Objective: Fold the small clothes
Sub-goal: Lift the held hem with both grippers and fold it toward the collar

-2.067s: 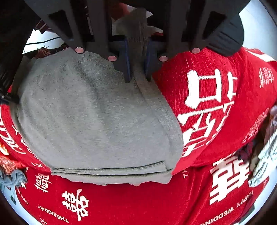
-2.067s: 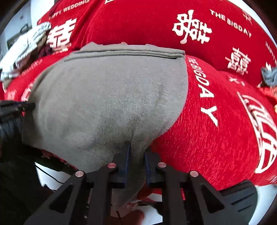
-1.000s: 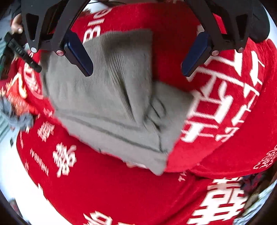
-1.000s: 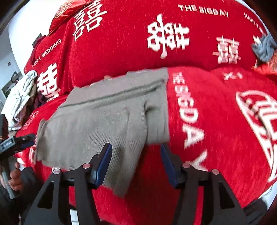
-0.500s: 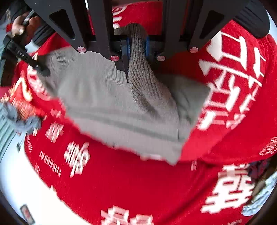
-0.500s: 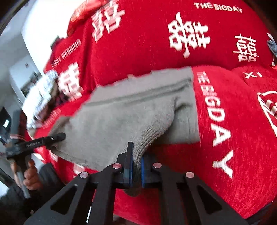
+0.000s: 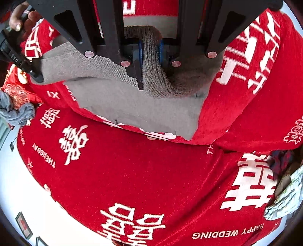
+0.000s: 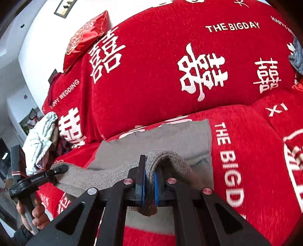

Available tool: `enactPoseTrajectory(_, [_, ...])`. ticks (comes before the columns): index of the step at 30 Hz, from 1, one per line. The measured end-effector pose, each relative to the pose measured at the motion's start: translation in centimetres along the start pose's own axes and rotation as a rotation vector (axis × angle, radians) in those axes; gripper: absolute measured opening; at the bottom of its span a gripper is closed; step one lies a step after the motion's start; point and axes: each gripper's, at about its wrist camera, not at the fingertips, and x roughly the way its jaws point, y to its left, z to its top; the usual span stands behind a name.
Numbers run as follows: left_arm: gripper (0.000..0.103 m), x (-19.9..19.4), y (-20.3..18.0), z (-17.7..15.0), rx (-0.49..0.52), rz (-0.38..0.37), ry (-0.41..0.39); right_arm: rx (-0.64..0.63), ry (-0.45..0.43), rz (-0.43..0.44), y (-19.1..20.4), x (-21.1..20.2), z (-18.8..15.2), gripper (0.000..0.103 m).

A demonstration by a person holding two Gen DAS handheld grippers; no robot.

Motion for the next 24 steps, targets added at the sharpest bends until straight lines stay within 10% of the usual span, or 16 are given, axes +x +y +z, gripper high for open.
enactPoseTrajectory(24, [0.013, 9.0, -0.2, 3.7, 0.033, 0.137, 0.104, 0.029, 0.113, -0.168, -2.4, 10.5, 3.8, 0.007])
